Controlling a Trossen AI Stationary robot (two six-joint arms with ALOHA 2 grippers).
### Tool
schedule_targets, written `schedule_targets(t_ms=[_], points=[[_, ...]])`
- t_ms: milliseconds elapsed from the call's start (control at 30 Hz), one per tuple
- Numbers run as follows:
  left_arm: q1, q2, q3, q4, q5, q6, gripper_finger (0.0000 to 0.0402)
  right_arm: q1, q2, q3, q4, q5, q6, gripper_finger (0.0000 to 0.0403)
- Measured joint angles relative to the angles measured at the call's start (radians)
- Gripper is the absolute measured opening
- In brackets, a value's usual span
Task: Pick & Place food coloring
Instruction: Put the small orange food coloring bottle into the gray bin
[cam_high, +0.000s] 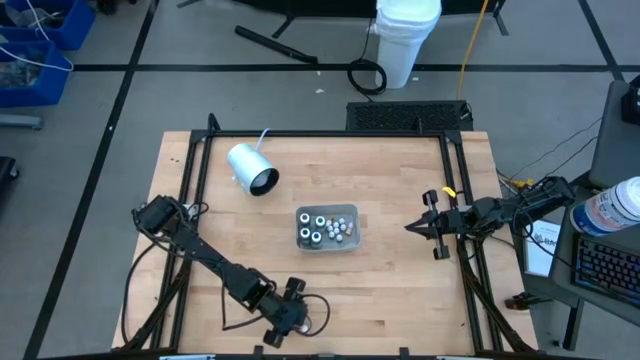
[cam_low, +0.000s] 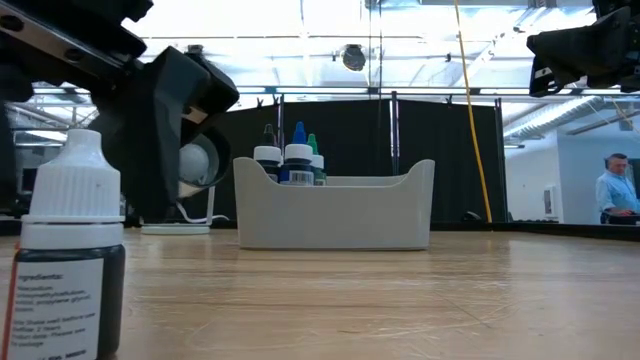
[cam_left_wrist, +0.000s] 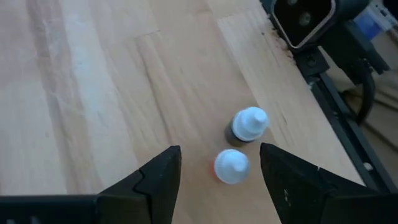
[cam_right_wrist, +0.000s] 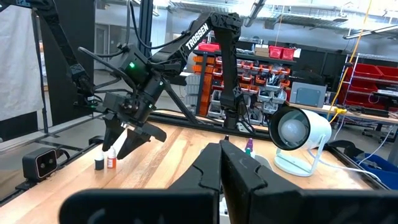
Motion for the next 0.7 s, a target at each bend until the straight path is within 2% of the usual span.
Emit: schedule_targets(t_ms=[400, 700], points=[[0.0, 0.054, 0.0, 0.039, 0.029, -0.004, 0.0223, 0.0, 0.0, 0.0, 0.0, 0.0, 0.0, 0.0], [-0.006, 0.022, 0.0, 0.046, 0.029, 0.003, 0.0223, 0.0, 0.001, 0.0, 0.0, 0.002, 0.0, 0.0]])
